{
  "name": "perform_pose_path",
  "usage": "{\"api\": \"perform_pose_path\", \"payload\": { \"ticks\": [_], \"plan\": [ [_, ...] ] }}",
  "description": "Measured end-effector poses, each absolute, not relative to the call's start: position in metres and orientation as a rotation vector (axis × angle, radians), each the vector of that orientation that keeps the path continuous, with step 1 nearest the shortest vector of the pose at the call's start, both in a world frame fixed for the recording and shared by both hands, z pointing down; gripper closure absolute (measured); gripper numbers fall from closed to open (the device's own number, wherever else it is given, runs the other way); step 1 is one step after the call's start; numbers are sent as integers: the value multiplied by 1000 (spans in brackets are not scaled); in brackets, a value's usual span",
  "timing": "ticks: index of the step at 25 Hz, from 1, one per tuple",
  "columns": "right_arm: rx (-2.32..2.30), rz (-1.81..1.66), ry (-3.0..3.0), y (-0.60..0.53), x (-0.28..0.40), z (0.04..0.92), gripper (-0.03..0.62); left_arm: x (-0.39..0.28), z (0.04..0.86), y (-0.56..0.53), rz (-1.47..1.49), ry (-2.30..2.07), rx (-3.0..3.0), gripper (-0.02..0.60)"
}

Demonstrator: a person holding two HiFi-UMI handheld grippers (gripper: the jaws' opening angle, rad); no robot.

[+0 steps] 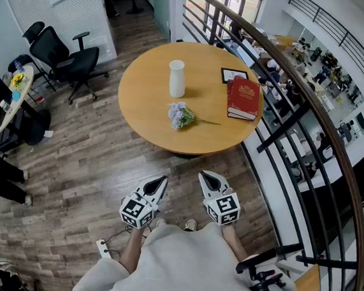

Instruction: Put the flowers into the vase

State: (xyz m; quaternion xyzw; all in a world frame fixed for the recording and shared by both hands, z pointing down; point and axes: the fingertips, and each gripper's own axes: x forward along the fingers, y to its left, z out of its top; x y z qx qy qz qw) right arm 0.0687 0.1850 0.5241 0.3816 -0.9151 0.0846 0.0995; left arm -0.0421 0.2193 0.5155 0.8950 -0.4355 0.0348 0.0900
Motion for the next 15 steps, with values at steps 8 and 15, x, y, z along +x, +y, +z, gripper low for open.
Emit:
{"api": "perform_pose_path", "payload": {
  "ticks": [8,15],
  "plan": [
    [1126,242,-2707,182,68,527,586,-42,518,216,107,-1303,2659,575],
    [1118,243,-2711,185,68,529,586,-40,520,219,111,-1303,2655,575]
  ]
}}
